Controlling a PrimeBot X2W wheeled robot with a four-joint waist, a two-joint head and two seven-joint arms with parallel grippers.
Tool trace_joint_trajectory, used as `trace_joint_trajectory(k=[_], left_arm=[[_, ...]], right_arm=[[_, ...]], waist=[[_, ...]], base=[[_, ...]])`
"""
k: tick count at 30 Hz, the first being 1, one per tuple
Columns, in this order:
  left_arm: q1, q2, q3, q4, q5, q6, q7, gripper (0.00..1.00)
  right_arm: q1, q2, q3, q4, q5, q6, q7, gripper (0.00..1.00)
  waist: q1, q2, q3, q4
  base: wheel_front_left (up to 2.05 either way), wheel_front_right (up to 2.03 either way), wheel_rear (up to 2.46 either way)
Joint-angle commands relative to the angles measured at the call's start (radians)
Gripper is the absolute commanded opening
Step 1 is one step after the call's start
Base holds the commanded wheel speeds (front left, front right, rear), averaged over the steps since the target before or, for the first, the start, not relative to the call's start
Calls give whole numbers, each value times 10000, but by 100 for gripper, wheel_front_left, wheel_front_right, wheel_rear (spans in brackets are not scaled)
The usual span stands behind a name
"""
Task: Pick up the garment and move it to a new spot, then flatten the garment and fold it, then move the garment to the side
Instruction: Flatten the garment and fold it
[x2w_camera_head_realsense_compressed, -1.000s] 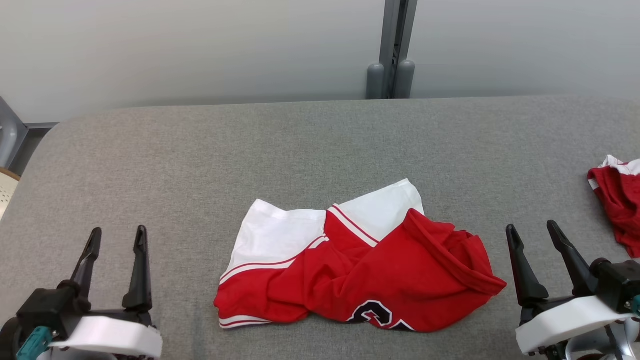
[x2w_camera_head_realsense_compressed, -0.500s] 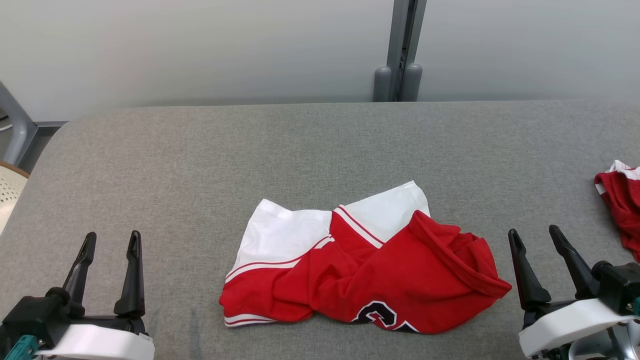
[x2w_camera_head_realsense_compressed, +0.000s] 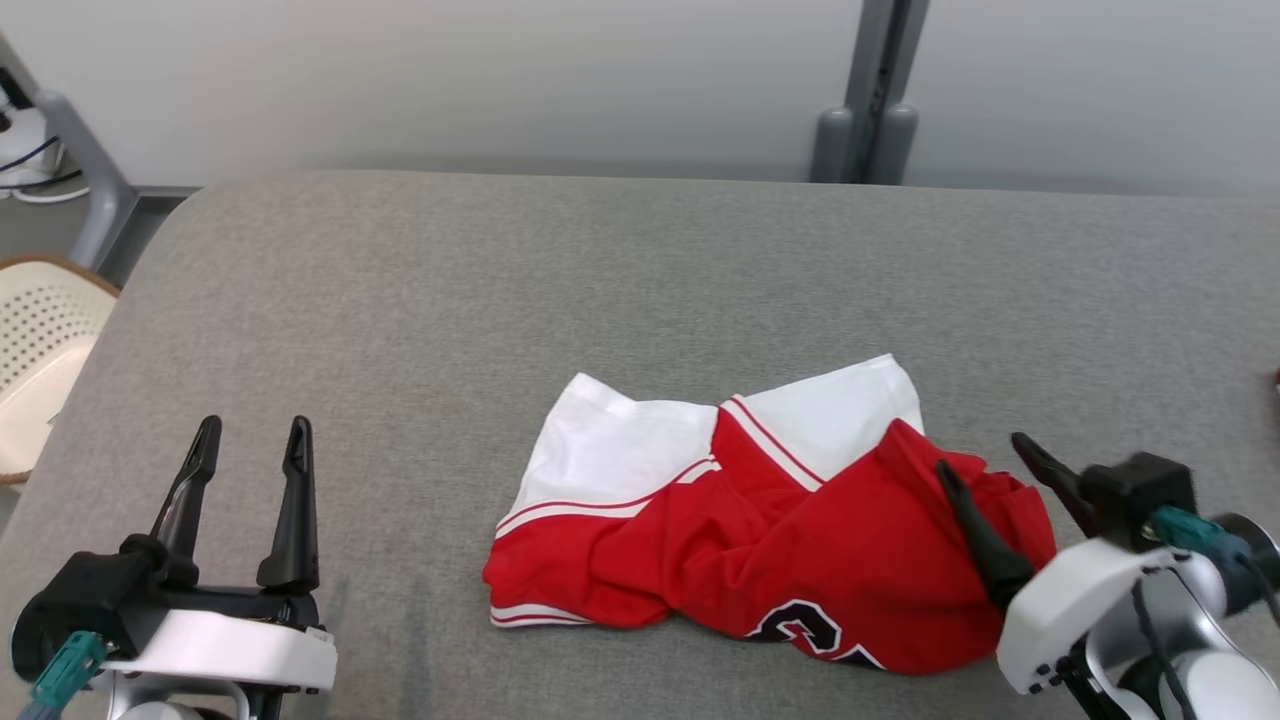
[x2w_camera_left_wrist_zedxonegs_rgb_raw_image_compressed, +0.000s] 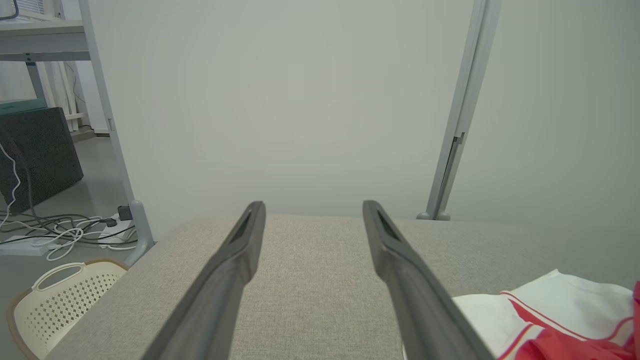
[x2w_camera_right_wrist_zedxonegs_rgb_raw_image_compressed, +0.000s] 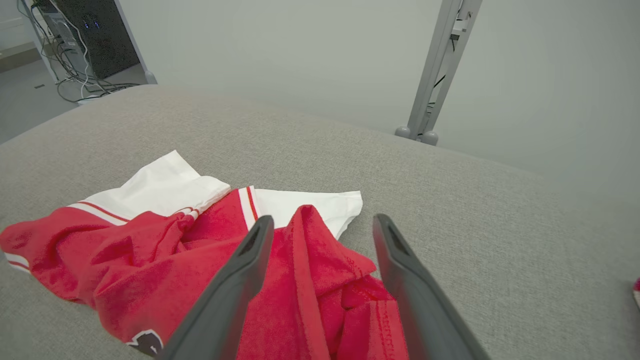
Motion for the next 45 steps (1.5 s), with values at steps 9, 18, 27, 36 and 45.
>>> trace_joint_trajectory(k=[9,18,27,36,45], left_arm=[[-589,-496,117,265,518,-423,-7,100],[-644,-798,343,331,903,-659,-8,100],[-474,-943,642,333,1120,-819,-7,100],[-419,-882,762,316,1222,-879,-7,100],[-222,-878,1076,203,1039,-751,-7,100]], right_arm=[[-1228,-805,894,1235,542,1,1914,100],[-1455,-822,424,1816,929,1,2107,0],[-1551,-339,-670,923,1448,0,-393,0],[540,628,-2541,537,2259,1,-2447,0],[1614,979,-3209,2338,2799,3,-3860,0]], waist=[[0,-1,182,846],[0,-1,239,949],[0,-1,251,541],[0,-1,305,243],[0,-1,421,-90]], base=[[0,0,0],[0,0,0],[0,0,0],[0,0,0],[0,0,0]])
